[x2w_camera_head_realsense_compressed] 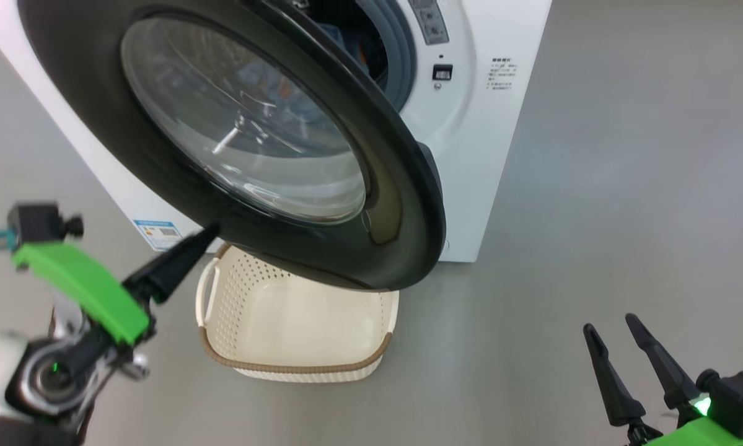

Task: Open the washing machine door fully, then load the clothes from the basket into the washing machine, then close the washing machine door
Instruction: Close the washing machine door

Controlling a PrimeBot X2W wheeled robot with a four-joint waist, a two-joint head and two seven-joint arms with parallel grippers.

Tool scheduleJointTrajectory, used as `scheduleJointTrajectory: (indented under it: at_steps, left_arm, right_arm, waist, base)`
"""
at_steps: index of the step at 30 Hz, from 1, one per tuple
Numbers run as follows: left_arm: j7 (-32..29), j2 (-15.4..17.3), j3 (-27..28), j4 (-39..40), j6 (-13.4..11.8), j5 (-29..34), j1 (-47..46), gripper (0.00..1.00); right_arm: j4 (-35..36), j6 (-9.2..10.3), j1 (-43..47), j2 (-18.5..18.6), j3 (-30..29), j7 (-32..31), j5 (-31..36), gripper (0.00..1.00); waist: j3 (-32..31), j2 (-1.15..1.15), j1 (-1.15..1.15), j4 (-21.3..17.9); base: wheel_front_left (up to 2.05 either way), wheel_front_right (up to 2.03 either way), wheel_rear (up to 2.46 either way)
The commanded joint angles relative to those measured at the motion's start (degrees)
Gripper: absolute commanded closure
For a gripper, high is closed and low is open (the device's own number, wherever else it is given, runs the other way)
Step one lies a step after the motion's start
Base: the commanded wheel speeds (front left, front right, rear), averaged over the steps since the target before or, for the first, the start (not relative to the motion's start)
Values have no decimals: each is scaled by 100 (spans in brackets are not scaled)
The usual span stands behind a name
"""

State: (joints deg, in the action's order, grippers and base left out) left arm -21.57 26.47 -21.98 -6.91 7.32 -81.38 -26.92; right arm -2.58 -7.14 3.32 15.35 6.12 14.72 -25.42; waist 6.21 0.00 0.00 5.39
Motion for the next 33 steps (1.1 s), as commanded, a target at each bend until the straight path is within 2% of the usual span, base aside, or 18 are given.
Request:
scheduleJointTrajectory:
  at_steps: [1, 2, 11, 19, 28, 33]
  left_arm:
    - [143, 319, 206, 173, 16, 10, 18, 2]
    - [254, 370, 183, 179, 16, 54, 127, 0]
    - [1182, 582, -24, 29, 17, 218, 878, 0]
    - [2221, 790, -473, -399, 17, 649, 1413, 0]
    - [3381, 795, -863, -870, 17, 800, 1722, 0]
    - [3641, 692, -745, -1103, 17, 1156, 1875, 0]
  right_arm:
    - [130, -35, 37, 137, 53, 28, 29, 0]
    - [131, -35, 69, 144, 33, 28, 29, 0]
    - [150, -35, 273, 190, -136, 28, 12, 0]
    - [142, -35, 364, 262, -227, 28, 13, 0]
    - [151, -35, 400, 301, -323, 28, 25, 0]
    - [152, -35, 378, 308, -351, 28, 24, 0]
  waist:
    - [-60, 0, 0, 30]
    - [-74, 0, 0, 33]
    - [-97, 0, 0, -15]
    - [-107, 0, 0, -244]
    - [-103, 0, 0, -597]
    - [-102, 0, 0, -757]
  base:
    - [0, 0, 0]
    - [0, 0, 0]
    - [0, 0, 0]
    - [0, 0, 0]
    - [0, 0, 0]
    - [0, 0, 0]
